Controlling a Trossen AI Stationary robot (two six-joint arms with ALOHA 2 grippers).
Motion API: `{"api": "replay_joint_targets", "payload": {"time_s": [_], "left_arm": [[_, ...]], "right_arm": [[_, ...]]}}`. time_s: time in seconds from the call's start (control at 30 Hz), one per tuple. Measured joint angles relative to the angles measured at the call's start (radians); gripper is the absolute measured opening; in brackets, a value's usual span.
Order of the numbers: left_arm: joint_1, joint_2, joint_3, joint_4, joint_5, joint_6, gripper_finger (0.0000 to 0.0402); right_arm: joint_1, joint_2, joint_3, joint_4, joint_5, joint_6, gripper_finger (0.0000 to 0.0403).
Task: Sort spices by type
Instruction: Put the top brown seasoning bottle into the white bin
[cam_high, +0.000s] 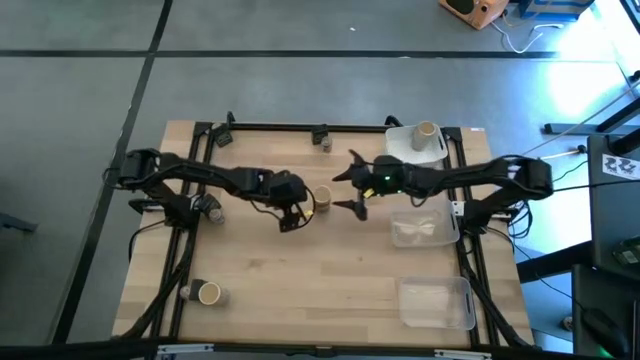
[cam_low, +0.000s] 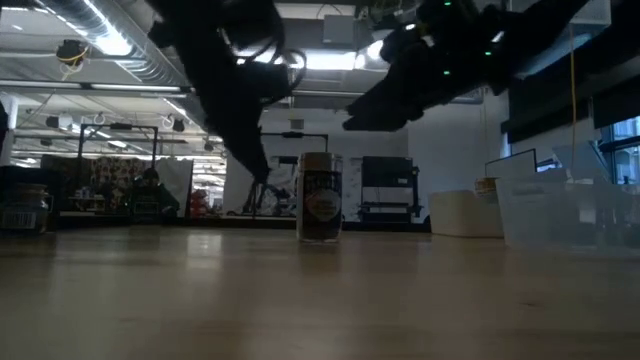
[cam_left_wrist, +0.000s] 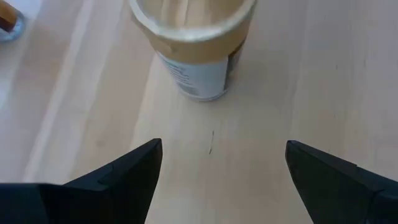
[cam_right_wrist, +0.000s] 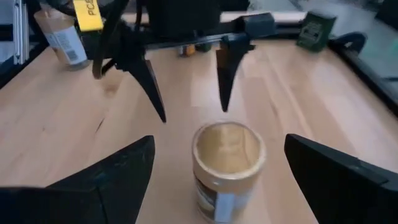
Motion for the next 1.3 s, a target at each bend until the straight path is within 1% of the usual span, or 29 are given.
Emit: {"api": "replay_joint_targets", "payload": {"time_s": [0.17, 0.23, 0.33, 0.47, 0.67, 0.97, 1.17, 1.23, 1.3], "left_arm": [[-0.013, 0.001, -0.083, 0.139, 0.000, -0.025, 0.0324], [-0.017, 0.002, -0.099, 0.132, 0.000, -0.037, 0.0324], [-0.017, 0.002, -0.118, 0.157, 0.000, -0.058, 0.0324], [-0.017, 0.002, -0.149, 0.202, 0.000, -0.074, 0.0324], [-0.017, 0.002, -0.166, 0.218, -0.001, -0.085, 0.0324], [-0.017, 0.002, -0.166, 0.249, 0.000, -0.080, 0.0324], [-0.017, 0.002, -0.166, 0.249, 0.000, -0.082, 0.0324], [-0.017, 0.002, -0.166, 0.249, 0.000, -0.084, 0.0324], [-0.017, 0.002, -0.166, 0.250, 0.000, -0.085, 0.0324]], "right_arm": [[0.014, 0.101, 0.123, -0.089, 0.000, 0.005, 0.0358], [0.013, 0.133, 0.171, -0.149, 0.005, 0.021, 0.0358], [0.012, 0.175, 0.233, -0.233, 0.052, 0.028, 0.0358], [0.012, 0.223, 0.287, -0.282, 0.069, 0.028, 0.0358], [0.012, 0.268, 0.304, -0.290, 0.068, 0.032, 0.0358], [0.012, 0.271, 0.304, -0.290, 0.066, 0.036, 0.0358], [0.012, 0.315, 0.305, -0.268, 0.064, 0.053, 0.0357], [0.012, 0.323, 0.305, -0.265, 0.054, 0.054, 0.0348], [0.012, 0.323, 0.305, -0.262, 0.033, 0.054, 0.0329]]}}
